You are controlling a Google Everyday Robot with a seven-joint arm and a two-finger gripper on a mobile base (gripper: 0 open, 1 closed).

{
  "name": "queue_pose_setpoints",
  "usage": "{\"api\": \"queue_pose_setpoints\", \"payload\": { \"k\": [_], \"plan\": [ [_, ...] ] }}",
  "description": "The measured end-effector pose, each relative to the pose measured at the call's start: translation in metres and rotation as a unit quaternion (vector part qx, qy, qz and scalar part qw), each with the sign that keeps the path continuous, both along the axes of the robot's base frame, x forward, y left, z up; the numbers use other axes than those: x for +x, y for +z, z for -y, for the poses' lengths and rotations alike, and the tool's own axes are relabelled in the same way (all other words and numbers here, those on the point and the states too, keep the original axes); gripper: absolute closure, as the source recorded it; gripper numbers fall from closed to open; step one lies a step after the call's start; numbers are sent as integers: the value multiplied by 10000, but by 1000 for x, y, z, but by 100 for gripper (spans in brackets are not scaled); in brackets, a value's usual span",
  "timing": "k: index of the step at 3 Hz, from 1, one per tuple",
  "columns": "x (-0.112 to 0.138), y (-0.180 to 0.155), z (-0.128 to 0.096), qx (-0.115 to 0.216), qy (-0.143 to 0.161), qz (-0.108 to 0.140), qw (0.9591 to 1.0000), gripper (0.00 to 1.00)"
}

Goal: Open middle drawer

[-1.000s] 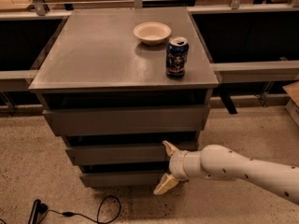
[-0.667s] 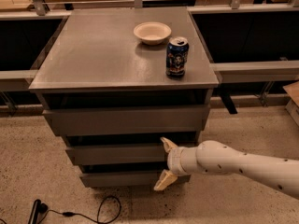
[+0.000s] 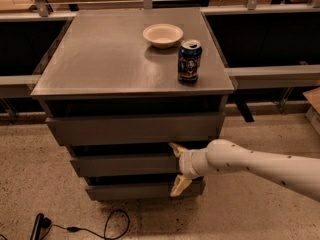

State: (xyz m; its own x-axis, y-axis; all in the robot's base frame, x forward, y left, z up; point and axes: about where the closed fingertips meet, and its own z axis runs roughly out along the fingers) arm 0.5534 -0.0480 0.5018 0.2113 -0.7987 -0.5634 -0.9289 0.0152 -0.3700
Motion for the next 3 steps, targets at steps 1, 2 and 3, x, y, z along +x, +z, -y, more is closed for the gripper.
{"api": "queue_pose_setpoints", "payload": {
  "k": [1,2,3],
  "plan": [
    [6,-33,7,-231,401,-232,9987,0],
    [6,-33,7,-240,404,-228,9986,0],
    [10,-42,4,-411,397,-340,9978,0]
  ]
}}
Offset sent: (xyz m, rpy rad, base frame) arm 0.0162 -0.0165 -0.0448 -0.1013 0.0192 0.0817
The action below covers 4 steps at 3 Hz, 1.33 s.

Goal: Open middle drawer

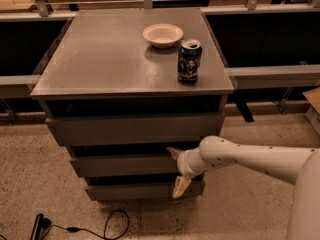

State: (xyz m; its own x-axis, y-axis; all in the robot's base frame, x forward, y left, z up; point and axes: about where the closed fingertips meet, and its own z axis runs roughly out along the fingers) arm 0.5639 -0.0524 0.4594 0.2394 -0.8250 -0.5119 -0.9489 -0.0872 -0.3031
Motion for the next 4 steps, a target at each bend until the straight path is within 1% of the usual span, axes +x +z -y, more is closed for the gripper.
{"api": "queue_pose_setpoints", "payload": {
  "k": [1,2,3,4],
  "plan": [
    [7,-22,4,-311,-66,-67,9995,0],
    [11,-32,9,-427,-158,55,9990,0],
    [12,-34,14,-433,-275,187,9985,17],
    [13,-36,17,-481,-366,229,9979,36]
  ]
}}
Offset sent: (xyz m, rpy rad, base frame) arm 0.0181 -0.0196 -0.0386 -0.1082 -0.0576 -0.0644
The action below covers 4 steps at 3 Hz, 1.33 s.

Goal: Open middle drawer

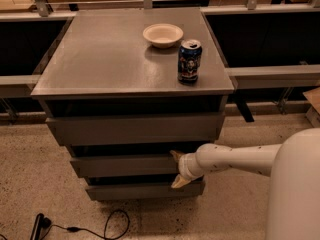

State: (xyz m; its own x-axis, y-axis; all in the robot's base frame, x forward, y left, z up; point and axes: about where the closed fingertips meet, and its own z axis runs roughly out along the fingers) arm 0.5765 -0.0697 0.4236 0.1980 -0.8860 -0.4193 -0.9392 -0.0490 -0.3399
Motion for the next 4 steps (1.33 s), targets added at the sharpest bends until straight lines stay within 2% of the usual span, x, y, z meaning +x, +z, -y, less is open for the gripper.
{"api": "queue_pose_setpoints", "payload": {
  "k": [2,4],
  "plan": [
    [-1,1,1,-39,-58,-10,10000,33],
    [-2,-1,-1,-34,-39,-31,10000,0]
  ]
}}
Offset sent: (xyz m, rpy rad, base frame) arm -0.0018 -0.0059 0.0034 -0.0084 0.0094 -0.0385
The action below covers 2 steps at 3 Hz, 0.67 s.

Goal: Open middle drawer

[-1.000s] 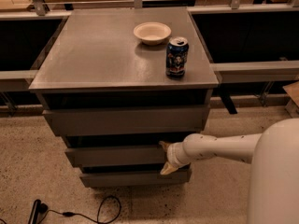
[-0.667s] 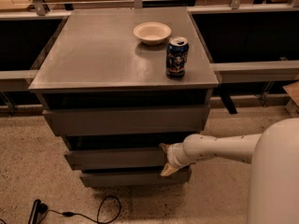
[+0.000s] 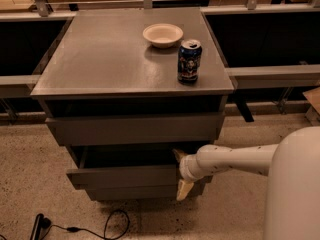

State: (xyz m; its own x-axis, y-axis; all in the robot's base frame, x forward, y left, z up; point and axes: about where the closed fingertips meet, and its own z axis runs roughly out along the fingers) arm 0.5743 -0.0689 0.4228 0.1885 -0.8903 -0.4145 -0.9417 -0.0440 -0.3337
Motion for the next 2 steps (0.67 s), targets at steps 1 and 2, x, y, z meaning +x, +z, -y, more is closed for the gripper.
{"api": "queue_pose_setpoints", "payload": {
  "k": [1,2],
  "plan": [
    [0,0,0,0,0,0,10000,0],
    [-4,2,1,26,74,-61,10000,0]
  ]
}}
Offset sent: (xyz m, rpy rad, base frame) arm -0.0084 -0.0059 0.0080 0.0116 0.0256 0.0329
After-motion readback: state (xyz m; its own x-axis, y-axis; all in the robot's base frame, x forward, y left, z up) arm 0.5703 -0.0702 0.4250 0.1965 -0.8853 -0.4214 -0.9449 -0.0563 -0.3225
